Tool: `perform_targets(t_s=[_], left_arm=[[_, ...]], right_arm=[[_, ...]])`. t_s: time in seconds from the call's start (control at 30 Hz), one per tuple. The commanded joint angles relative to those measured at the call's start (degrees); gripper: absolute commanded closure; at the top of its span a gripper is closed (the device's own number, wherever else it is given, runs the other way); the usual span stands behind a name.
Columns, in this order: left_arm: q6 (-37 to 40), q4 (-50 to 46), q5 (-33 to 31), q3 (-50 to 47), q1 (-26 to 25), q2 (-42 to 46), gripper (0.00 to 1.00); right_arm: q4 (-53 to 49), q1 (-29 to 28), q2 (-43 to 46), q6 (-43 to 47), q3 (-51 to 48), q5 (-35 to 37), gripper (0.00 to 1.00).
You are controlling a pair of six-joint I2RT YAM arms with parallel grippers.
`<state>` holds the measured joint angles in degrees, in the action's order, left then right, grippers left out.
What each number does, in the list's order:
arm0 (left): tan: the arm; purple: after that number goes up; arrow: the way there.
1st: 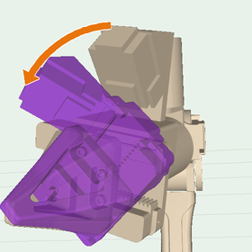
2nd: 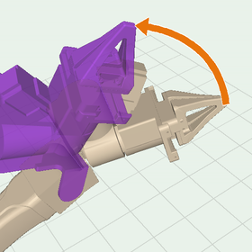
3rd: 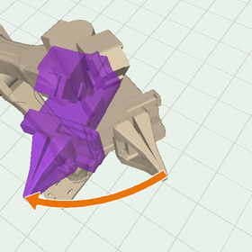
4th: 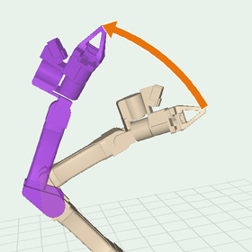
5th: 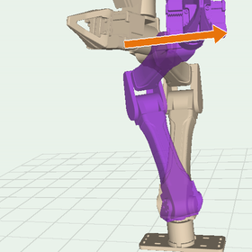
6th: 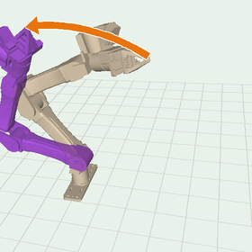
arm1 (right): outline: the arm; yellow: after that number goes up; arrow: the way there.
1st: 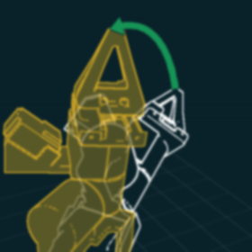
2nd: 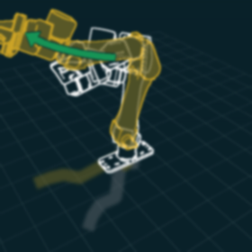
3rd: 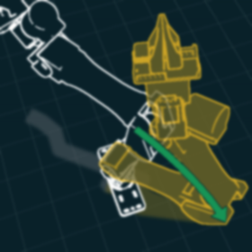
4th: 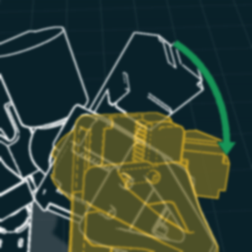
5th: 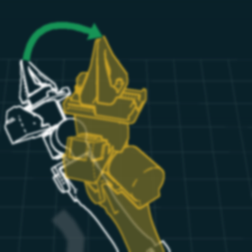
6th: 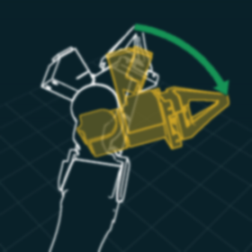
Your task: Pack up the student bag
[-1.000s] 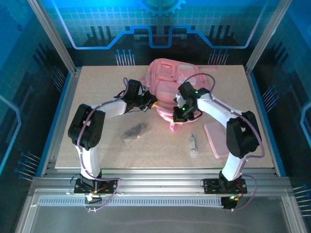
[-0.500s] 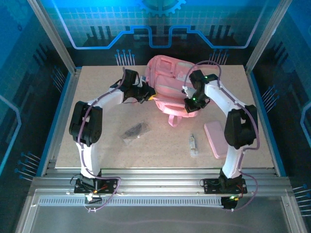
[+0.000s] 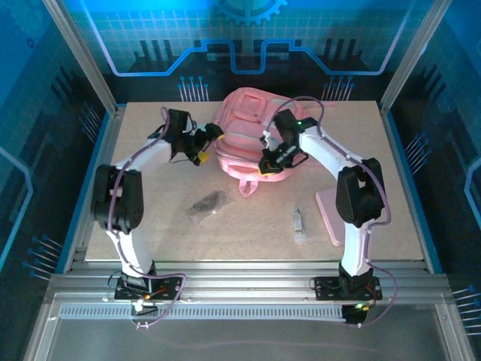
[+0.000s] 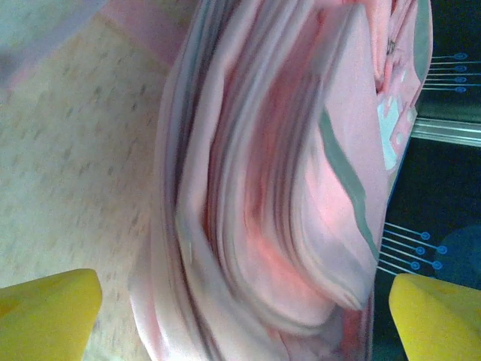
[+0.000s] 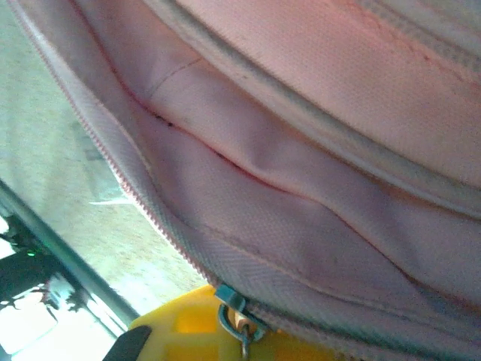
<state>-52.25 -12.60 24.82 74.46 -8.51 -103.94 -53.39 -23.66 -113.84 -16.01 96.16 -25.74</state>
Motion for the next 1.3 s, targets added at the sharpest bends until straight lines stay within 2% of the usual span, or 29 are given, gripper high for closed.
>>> perform_targets(t_s=[0.0,0.13,0.23,0.4,0.47,0.53,0.57,0.6,0.63,0.67,0.83,0.9,1.03,1.17,1.27], left_arm=[[-8.8,5.7,-3.3,-6.7,-1.4,8.2,0.01],[-18.4,12.6,-6.7,-15.2,-5.0,12.7,0.01],[-25.3,18.5,-8.5,-19.5,-8.5,12.2,0.01],[-29.4,23.2,-10.9,-17.4,-13.0,5.8,0.02],[-30.2,25.1,-12.1,-16.1,-13.6,3.0,0.09],[-31.0,29.2,-12.8,-15.7,-13.5,0.9,0.28],[-31.0,30.5,-13.3,-15.7,-13.5,0.3,0.47],[-30.5,31.0,-13.7,-15.5,-13.4,0.2,0.76],[-29.6,30.4,-13.9,-15.2,-13.2,0.4,0.93],[-28.1,28.7,-14.0,-14.6,-12.9,0.9,1.0],[-22.3,23.7,-14.7,-14.6,-11.0,4.3,1.0],[-20.2,22.3,-14.1,-14.4,-10.1,5.2,1.0],[-14.5,17.4,-11.9,-11.9,-9.6,5.7,1.0],[-9.1,12.3,-8.8,-9.1,-9.4,6.2,1.0],[-6.1,9.0,-5.9,-7.4,-9.4,6.5,1.0]], right_arm=[[9.0,-1.4,0.4,-9.4,1.3,-6.9,1.0],[13.2,-2.2,-0.3,-13.7,1.1,-10.6,1.0],[14.3,-2.9,0.1,-15.2,0.8,-12.1,1.0],[15.9,-3.7,2.2,-17.0,-2.0,-15.2,1.0],[15.1,-4.0,3.5,-16.5,-3.6,-15.5,1.0],[13.6,-3.9,5.0,-15.2,-5.9,-16.2,1.0],[12.0,-3.8,5.8,-13.8,-7.0,-16.1,1.0],[10.2,-3.6,6.6,-11.8,-8.1,-16.2,1.0],[8.4,-3.4,7.3,-9.9,-9.2,-16.0,1.0],[6.2,-2.9,8.1,-7.7,-10.4,-15.3,1.0],[-6.7,0.3,8.8,5.5,-14.3,-10.3,1.0],[-10.9,1.1,7.9,8.6,-14.7,-4.2,1.0],[-15.0,3.2,5.0,10.3,-14.4,5.6,1.0],[-14.0,6.3,3.6,8.5,-12.9,14.7,1.0],[-13.6,8.0,1.5,7.4,-9.6,28.7,1.0]])
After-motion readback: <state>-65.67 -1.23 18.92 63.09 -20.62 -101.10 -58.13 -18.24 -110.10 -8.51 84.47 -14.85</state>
